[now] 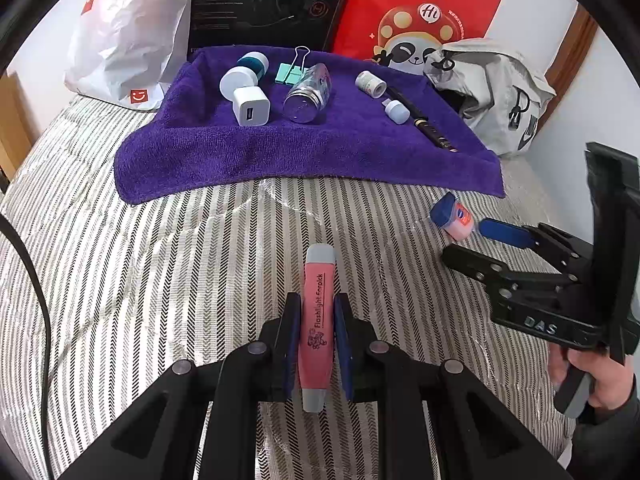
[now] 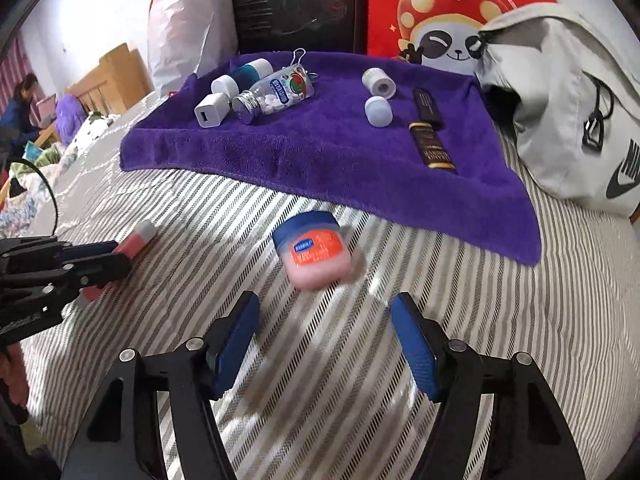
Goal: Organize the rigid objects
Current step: 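Grasp the Vaseline jar with right tool while left tool holds the highlighter, then carry the highlighter over the towel with left tool while right tool carries the jar, then release the highlighter on the towel from left tool while right tool releases the jar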
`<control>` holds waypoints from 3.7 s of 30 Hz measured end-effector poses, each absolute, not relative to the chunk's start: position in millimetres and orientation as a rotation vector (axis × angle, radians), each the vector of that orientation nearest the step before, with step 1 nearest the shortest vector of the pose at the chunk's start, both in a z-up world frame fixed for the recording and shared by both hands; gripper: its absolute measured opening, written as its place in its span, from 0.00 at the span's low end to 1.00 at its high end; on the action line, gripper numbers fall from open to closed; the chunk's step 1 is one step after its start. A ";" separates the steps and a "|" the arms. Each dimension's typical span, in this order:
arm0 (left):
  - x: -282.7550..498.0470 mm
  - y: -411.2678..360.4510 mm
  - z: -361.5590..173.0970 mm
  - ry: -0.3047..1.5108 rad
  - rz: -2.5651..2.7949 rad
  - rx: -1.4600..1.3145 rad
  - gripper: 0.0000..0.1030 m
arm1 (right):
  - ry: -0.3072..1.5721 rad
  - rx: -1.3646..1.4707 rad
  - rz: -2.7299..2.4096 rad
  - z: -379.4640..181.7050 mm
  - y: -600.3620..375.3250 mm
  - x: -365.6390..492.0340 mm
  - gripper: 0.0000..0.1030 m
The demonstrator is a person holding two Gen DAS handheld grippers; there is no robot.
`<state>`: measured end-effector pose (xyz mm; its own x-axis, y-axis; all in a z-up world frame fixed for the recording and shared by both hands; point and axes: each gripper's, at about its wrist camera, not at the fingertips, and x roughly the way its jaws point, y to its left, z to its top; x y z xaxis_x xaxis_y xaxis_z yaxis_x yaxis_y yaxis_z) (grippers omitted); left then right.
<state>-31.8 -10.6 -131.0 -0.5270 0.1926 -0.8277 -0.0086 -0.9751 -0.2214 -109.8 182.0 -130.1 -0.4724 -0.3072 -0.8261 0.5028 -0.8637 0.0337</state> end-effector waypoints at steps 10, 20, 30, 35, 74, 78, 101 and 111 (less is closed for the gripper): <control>-33.3 -16.6 -131.0 -0.311 2.591 -1.439 0.16 | 0.317 1.223 -2.374 -131.1 170.2 -120.7 0.60; -31.1 -19.3 -131.1 -0.308 2.579 -1.425 0.16 | 0.325 1.194 -2.368 -129.4 162.2 -121.9 0.38; -26.4 -31.5 -130.4 -0.371 2.555 -1.420 0.16 | 0.279 1.245 -2.336 -127.2 167.2 -118.3 0.38; -30.8 -37.9 -128.1 -0.398 2.550 -1.429 0.16 | 0.207 1.273 -2.315 -125.5 178.4 -110.4 0.37; -184.0 -0.1 -87.1 -0.258 2.425 -1.401 0.16 | 0.132 1.311 -2.280 -86.6 153.1 -231.1 0.37; -190.9 5.2 -97.7 -0.207 2.409 -1.433 0.16 | 0.154 1.333 -2.261 -95.2 148.7 -240.9 0.37; -201.6 6.0 -118.7 -0.001 2.430 -1.474 0.16 | 0.265 1.312 -2.213 -111.7 141.9 -245.5 0.38; -201.3 8.0 -117.7 0.040 2.421 -1.478 0.16 | 0.339 1.265 -2.198 -113.9 138.9 -240.4 0.38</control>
<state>-201.3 8.0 -117.7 -0.4238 0.2417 -0.8729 -0.2706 -0.9535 -0.1327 -240.4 138.9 -113.9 -0.3859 -0.3529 -0.8524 0.5931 -0.8026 0.0637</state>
